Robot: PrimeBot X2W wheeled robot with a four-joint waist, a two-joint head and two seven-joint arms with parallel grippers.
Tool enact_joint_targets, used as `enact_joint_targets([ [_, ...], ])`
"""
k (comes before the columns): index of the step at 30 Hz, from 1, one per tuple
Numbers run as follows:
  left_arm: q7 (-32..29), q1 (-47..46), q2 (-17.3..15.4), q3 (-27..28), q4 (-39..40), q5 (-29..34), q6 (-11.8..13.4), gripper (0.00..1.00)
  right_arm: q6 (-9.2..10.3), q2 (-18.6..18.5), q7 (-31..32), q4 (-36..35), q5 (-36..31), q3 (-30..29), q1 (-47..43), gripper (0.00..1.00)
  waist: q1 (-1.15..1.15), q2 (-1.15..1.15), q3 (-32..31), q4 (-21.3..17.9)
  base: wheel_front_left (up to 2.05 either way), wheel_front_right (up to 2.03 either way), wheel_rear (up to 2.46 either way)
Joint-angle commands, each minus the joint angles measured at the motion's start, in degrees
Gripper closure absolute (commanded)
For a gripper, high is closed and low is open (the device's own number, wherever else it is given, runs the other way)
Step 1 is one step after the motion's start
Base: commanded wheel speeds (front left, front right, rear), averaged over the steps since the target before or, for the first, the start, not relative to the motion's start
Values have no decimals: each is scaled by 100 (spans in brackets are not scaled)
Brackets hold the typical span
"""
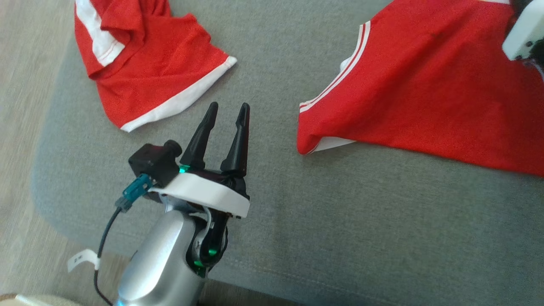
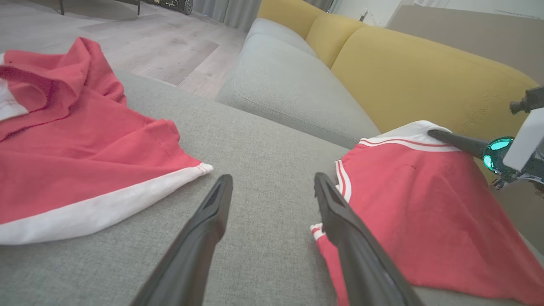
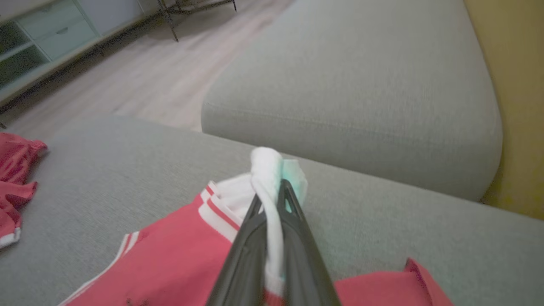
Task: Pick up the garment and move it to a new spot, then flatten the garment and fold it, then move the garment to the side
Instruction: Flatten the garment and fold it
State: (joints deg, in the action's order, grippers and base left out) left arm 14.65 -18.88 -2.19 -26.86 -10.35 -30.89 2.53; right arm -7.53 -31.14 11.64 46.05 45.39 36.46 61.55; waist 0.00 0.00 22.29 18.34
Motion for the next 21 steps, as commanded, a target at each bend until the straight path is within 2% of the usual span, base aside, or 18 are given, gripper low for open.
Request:
enact_joint_targets([
  [1, 35, 65, -69, 261, 133, 60, -1, 0, 4, 37, -324, -310, 125, 105, -103, 100, 0, 0, -269, -168, 0, 0, 0],
  [9, 35, 238, -69, 459, 43, 184, -15, 0, 4, 24, -957, -1040, 560, 509, -595, 100, 0, 0, -835, -477, 0, 0, 0],
  [15, 35, 500, -69, 641, -72, 319, -29, 0, 4, 17, -1310, -1858, 872, 816, -1271, 100, 0, 0, -1375, -721, 0, 0, 0],
  [21, 35, 755, -69, 844, -154, 443, -51, 0, 4, 153, -1399, -2843, 1040, 1144, -2036, 100, 0, 0, -1807, -895, 0, 0, 0],
])
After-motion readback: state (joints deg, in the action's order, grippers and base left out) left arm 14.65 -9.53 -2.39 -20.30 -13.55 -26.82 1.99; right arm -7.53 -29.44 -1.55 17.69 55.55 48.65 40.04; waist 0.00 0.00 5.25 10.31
